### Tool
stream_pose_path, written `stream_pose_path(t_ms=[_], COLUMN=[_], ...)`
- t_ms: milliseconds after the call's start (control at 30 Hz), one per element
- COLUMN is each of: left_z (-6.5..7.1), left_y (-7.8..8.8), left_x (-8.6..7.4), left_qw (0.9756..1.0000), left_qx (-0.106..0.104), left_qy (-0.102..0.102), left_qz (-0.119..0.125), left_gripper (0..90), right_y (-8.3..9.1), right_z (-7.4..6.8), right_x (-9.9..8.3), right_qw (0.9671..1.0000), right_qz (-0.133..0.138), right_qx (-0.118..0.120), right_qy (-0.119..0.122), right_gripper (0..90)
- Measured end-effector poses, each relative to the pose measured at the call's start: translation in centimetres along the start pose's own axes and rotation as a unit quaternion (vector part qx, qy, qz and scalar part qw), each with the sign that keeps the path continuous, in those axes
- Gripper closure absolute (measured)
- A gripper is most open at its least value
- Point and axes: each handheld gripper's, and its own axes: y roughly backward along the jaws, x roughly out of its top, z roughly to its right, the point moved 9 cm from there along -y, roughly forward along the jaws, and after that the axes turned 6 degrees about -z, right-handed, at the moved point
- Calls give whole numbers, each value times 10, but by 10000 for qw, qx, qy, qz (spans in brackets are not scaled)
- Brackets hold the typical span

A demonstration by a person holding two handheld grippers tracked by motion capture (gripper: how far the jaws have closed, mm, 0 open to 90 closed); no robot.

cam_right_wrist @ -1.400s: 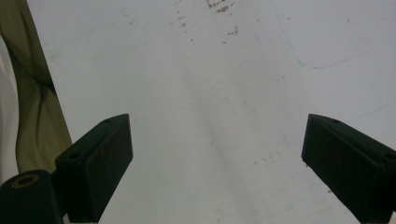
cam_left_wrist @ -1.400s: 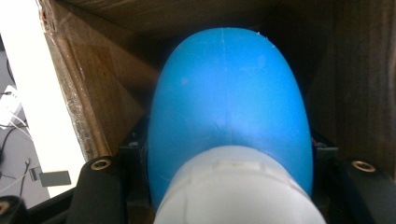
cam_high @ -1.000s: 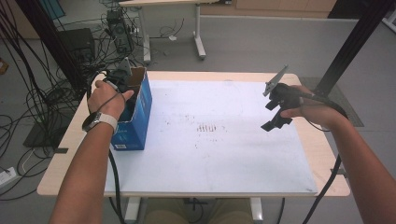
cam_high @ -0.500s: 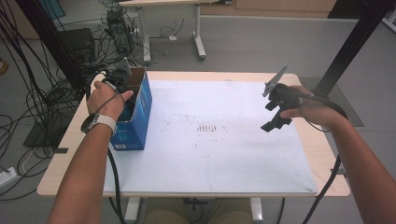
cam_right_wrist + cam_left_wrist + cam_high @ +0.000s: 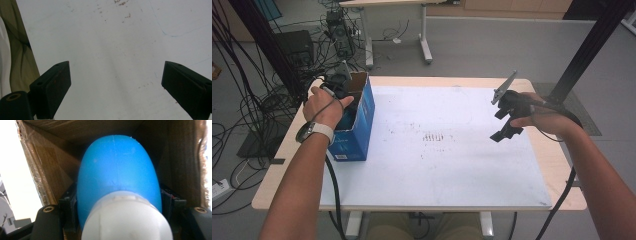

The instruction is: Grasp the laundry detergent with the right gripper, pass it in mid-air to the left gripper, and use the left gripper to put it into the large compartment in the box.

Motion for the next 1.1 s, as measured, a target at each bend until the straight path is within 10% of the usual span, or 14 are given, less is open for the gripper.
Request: stream_pose_path(t_ms=[1100], left_z=[8], left_y=[60], left_x=[-3], left_qw=[9976], left_qx=[15], left_qy=[-513], left_qz=[470], left_gripper=[138], right_y=[8], right_z=[-11], right_x=[4], right_qw=[9999], right_qz=[-94], right_qx=[-55], right_qy=[101], right_gripper=[91])
